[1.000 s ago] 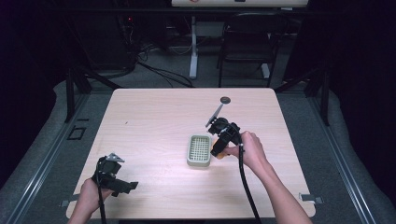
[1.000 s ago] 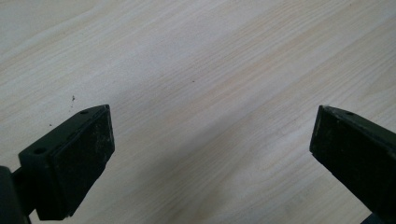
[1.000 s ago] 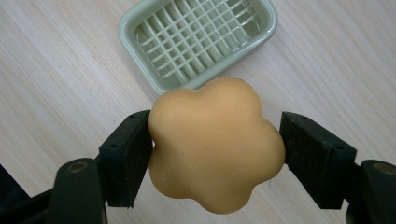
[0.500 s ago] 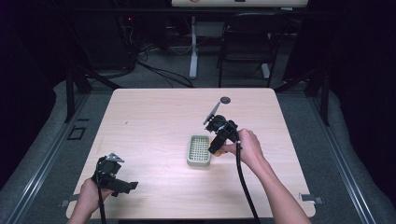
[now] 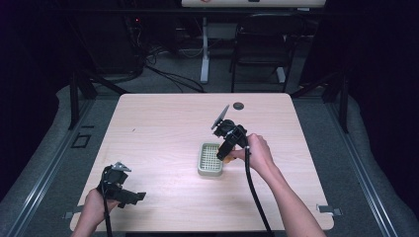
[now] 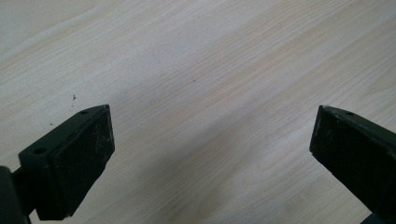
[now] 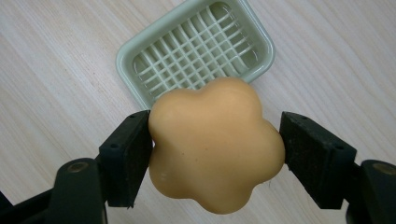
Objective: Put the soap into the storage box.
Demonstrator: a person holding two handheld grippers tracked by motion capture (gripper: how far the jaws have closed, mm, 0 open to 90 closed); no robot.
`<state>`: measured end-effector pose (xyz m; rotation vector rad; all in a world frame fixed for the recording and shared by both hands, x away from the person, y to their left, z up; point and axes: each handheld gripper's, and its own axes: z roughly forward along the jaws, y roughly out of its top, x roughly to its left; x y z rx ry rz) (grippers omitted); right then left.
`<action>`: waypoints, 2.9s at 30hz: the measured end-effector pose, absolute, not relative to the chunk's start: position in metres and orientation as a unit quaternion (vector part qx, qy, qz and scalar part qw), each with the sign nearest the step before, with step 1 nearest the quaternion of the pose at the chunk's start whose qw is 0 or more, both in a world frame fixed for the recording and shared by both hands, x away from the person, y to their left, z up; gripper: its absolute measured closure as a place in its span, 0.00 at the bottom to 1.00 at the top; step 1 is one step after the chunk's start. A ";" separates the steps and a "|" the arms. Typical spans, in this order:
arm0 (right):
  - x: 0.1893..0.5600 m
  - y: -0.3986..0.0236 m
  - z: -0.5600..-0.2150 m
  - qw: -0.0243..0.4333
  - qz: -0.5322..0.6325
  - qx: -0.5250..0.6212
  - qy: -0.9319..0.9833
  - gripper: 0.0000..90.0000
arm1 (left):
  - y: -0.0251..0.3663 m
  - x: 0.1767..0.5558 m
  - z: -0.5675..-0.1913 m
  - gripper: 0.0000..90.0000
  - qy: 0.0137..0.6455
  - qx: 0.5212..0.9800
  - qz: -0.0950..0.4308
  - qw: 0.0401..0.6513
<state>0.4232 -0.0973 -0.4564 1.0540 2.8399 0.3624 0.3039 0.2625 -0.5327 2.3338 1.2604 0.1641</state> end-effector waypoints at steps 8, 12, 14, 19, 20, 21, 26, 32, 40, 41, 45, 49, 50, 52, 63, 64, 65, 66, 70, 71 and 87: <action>0.429 -0.088 -0.463 0.039 0.123 0.343 0.930 0.30 | 0.263 0.304 -0.533 0.00 0.460 0.853 0.060 0.239; 0.432 -0.082 -0.466 0.037 0.119 0.342 0.931 0.30 | 0.263 0.304 -0.533 0.00 0.461 0.853 0.059 0.239; 0.433 -0.079 -0.468 0.034 0.122 0.342 0.931 0.30 | 0.263 0.304 -0.533 0.00 0.461 0.852 0.059 0.240; 0.437 -0.073 -0.471 0.030 0.123 0.343 0.931 0.30 | 0.263 0.304 -0.533 0.00 0.461 0.852 0.058 0.241; 0.438 -0.072 -0.472 0.031 0.120 0.341 0.932 0.30 | 0.263 0.304 -0.533 0.00 0.461 0.852 0.057 0.240; 0.439 -0.071 -0.472 0.030 0.116 0.338 0.933 0.30 | 0.263 0.304 -0.533 0.00 0.461 0.852 0.057 0.241; 0.441 -0.064 -0.479 0.026 0.119 0.340 0.933 0.30 | 0.263 0.304 -0.533 0.00 0.461 0.852 0.057 0.241; 0.443 -0.057 -0.485 0.020 0.115 0.339 0.933 0.30 | 0.263 0.304 -0.533 0.00 0.462 0.852 0.058 0.241; 0.447 -0.051 -0.495 0.018 0.109 0.337 0.935 0.30 | 0.263 0.304 -0.533 0.00 0.461 0.852 0.058 0.241; 0.447 -0.050 -0.496 0.018 0.110 0.338 0.934 0.30 | 0.263 0.304 -0.533 0.00 0.462 0.852 0.057 0.241; 0.449 -0.048 -0.500 0.016 0.102 0.338 0.935 0.30 | 0.263 0.304 -0.533 0.00 0.462 0.852 0.059 0.241; 0.451 -0.047 -0.504 0.016 0.103 0.337 0.936 0.30 | 0.263 0.304 -0.533 0.00 0.461 0.852 0.059 0.240; 0.451 -0.047 -0.505 0.016 0.104 0.336 0.936 0.30 | 0.263 0.304 -0.533 0.00 0.461 0.852 0.059 0.241; 0.452 -0.046 -0.506 0.017 0.099 0.334 0.937 0.30 | 0.263 0.304 -0.533 0.00 0.461 0.852 0.058 0.240; 0.455 -0.046 -0.513 0.014 0.086 0.327 0.941 0.30 | 0.264 0.304 -0.533 0.00 0.460 0.853 0.056 0.240; 0.455 -0.046 -0.513 0.015 0.084 0.327 0.941 0.30 | 0.264 0.304 -0.533 0.00 0.460 0.853 0.056 0.240; 0.456 -0.047 -0.514 0.016 0.086 0.326 0.941 0.30 | 0.264 0.304 -0.533 0.00 0.460 0.853 0.056 0.240; 0.456 -0.047 -0.514 0.016 0.086 0.326 0.941 0.30 | 0.264 0.304 -0.533 0.00 0.460 0.853 0.056 0.240; 0.456 -0.046 -0.518 0.012 0.086 0.332 0.939 0.30 | 0.264 0.304 -0.533 0.00 0.459 0.853 0.056 0.241; 0.456 -0.046 -0.518 0.013 0.085 0.334 0.939 0.30 | 0.264 0.304 -0.533 0.00 0.460 0.853 0.056 0.241; 0.456 -0.045 -0.519 0.013 0.093 0.350 0.932 0.19 | 0.263 0.304 -0.533 0.00 0.460 0.853 0.057 0.240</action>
